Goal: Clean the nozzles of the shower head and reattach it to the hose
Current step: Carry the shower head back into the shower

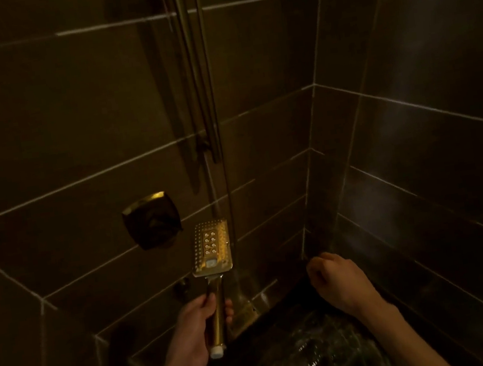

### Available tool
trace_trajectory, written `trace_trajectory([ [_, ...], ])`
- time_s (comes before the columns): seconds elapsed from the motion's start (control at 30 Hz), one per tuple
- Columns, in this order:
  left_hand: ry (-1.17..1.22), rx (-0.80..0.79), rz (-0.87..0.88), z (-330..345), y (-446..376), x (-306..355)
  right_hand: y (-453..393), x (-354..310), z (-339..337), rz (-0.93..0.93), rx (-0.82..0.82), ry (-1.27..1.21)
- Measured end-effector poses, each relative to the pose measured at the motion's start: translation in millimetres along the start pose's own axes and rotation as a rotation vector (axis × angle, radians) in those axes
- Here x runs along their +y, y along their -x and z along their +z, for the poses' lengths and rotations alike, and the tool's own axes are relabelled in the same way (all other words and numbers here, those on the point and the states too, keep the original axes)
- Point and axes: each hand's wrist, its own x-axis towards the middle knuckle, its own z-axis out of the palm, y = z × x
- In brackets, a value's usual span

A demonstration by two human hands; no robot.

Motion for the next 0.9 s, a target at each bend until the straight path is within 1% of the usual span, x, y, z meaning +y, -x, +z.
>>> trace_trajectory([
  [0.13, 0.039, 0.039, 0.095, 2, -39, 40, -81, -9, -31, -0.09, -0.005, -0.056],
  [0.3, 0.077, 0.058, 0.263, 10, -94, 110, -173, -29, -73, -0.14, 0.021, -0.078],
  [0.4, 0.117, 0.049, 0.354, 11, -117, 152, -219, -43, -100, -0.192, 0.076, -0.121],
  [0.47, 0.111, 0.052, 0.421, 13, -129, 182, -251, -53, -120, -0.206, 0.128, -0.182],
  [0.6, 0.087, 0.063, 0.512, 23, -140, 231, -305, -68, -159, -0.235, 0.143, -0.371],
  [0.7, 0.079, 0.069, 0.588, 30, -145, 264, -341, -79, -191, -0.258, 0.207, -0.465],
  [0.9, 0.045, 0.06, 0.708, 50, -149, 322, -390, -98, -265, -0.303, 0.275, -0.639],
])
